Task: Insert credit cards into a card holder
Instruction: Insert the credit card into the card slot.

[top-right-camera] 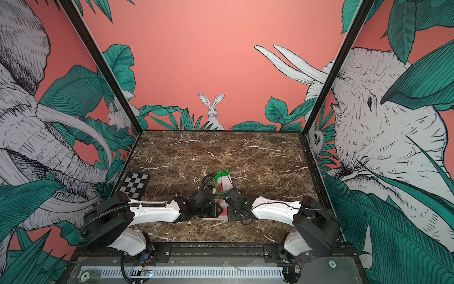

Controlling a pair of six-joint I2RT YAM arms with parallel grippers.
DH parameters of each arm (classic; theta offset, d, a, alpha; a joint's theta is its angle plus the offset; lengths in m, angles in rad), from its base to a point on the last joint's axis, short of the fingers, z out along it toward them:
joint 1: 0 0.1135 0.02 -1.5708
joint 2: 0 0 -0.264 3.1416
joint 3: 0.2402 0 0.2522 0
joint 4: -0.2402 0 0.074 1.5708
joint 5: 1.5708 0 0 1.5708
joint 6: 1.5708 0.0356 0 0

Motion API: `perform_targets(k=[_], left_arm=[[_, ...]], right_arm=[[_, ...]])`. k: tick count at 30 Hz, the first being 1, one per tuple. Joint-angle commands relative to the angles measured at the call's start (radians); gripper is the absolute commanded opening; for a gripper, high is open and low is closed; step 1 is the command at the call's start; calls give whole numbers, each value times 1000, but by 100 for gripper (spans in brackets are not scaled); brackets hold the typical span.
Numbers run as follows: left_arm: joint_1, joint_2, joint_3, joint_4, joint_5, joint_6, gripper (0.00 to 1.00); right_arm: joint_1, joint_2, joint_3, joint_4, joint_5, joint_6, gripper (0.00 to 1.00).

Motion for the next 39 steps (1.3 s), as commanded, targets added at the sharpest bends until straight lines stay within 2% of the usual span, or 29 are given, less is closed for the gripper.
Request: perform_targets(k=[1,19,30,39], left_arm=[[-5,14,22,30,20,15,38],[-13,42,65,26,52,65,38],[-13,-37,55,-91,-81,60,39],[-12,0,86,-76,-78,69,40]], right_arm=[[6,65,-53,40,23,1,6],[7,76,-53,45,24,2,6],[7,72,-55,41,26,2,6],[8,68,-43,26,26,-3,6]])
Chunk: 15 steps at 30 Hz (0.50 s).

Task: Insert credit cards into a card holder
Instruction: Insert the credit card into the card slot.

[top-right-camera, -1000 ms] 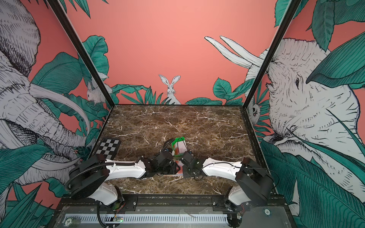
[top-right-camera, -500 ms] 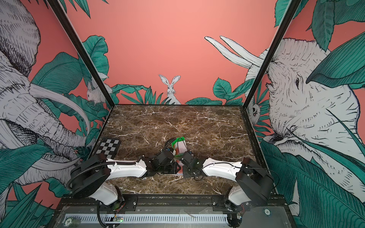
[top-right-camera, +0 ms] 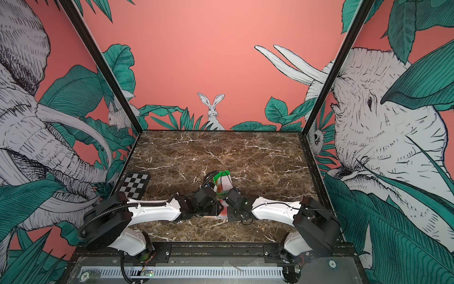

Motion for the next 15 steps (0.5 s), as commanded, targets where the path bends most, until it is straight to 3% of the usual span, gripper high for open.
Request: perform_targets(k=[1,15], left_arm=[[-6,9,30,-5,-21,14,40],[-6,29,49,-53,-51,3,40]], right_arm=[[4,60,-39,20,20,-4,6],[4,59,-42,19,26,-4,6]])
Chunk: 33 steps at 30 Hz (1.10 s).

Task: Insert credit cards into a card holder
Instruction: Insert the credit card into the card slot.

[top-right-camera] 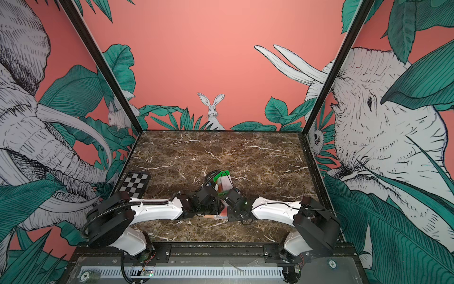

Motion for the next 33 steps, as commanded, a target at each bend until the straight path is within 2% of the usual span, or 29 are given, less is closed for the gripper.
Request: perform_targets(k=[1,14,33], left_arm=[[-5,5,22,-27,-24,-5,40],[-6,35,16,45,13,-18,39],[-6,47,64,19,48,21,39]], right_arm=[[5,65,-41,19,22,-4,6],[5,67,-54,31,20,2,6],[6,79,-54,40,16,4,6]])
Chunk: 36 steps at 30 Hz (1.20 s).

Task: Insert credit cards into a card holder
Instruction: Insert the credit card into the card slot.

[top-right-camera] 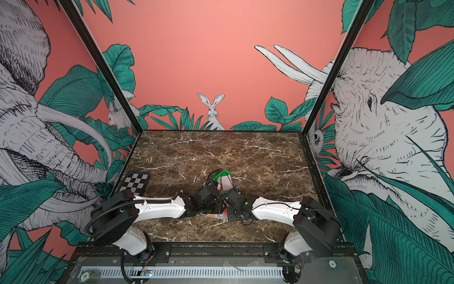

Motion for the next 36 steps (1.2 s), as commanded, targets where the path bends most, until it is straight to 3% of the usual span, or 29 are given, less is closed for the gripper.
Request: perform_targets(k=[1,19,25,32,36], left_arm=[[-6,10,30,-1,14,10,39],[0,-99,-52,-32,-24,-22,28],[7,-75,-47,-10,12,-12,27],[12,-35,-23,-1,31,-2,20],[15,-21,-18,-1,33,4,19]], right_arm=[[4,72,-51,35,16,3,6],[1,-108,-62,14,69,0,10],[-2,-127,-43,-12,82,2,19],[-12,-157,-18,-98,152,17,22],[-22,-176,-27,-73,128,15,22]])
